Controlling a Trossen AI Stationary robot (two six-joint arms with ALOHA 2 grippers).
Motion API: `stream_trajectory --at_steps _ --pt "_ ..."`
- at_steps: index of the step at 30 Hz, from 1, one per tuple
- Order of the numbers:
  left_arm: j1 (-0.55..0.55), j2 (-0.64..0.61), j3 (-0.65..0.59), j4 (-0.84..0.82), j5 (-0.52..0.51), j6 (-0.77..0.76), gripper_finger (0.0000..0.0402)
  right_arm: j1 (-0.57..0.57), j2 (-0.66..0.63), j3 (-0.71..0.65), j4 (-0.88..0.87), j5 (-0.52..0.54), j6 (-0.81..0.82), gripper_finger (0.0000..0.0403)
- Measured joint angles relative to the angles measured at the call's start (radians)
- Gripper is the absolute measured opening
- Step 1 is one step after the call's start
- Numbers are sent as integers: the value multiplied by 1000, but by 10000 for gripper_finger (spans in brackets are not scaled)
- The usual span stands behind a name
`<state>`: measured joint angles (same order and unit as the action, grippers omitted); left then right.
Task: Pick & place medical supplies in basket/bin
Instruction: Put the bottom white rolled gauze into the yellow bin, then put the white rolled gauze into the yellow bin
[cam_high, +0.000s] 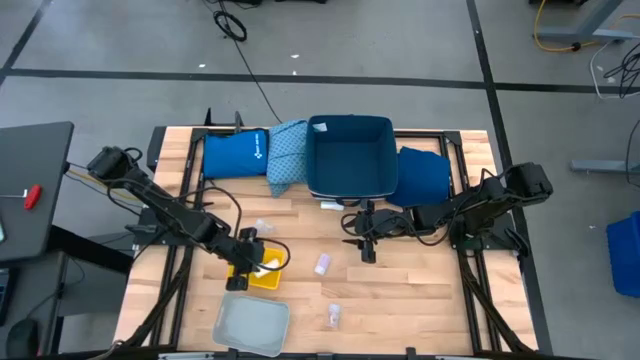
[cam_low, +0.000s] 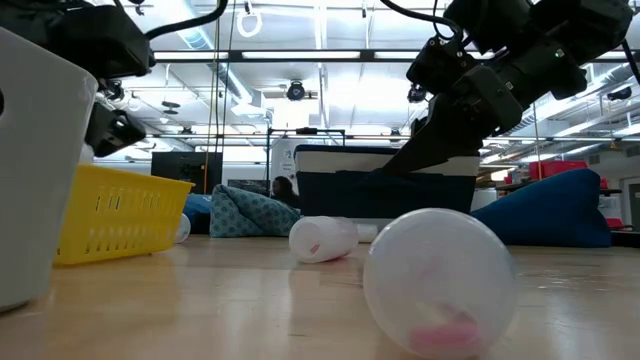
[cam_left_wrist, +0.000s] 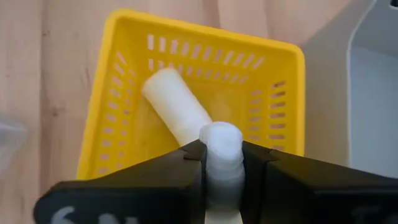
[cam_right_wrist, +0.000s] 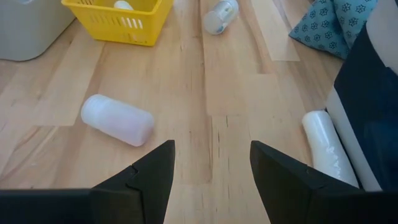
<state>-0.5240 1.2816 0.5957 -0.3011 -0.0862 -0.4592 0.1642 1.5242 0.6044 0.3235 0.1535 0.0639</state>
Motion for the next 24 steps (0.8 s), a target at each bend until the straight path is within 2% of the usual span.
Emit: stream_trajectory --at_steps 2,6,16,20,24 --pt "0 0 0 -4 22 -1 60 0 0 0 -5 0 0 215" --pt "0 0 0 -4 35 -13 115 0 0 0 -12 0 0 215" --pt "0 0 0 -2 -18 -31 222 2 0 0 -13 26 -10 215" --pt "0 0 0 27 -23 -20 252 3 1 0 -15 67 -11 215" --pt "0 0 0 107 -95 17 266 3 1 0 -16 98 -21 215"
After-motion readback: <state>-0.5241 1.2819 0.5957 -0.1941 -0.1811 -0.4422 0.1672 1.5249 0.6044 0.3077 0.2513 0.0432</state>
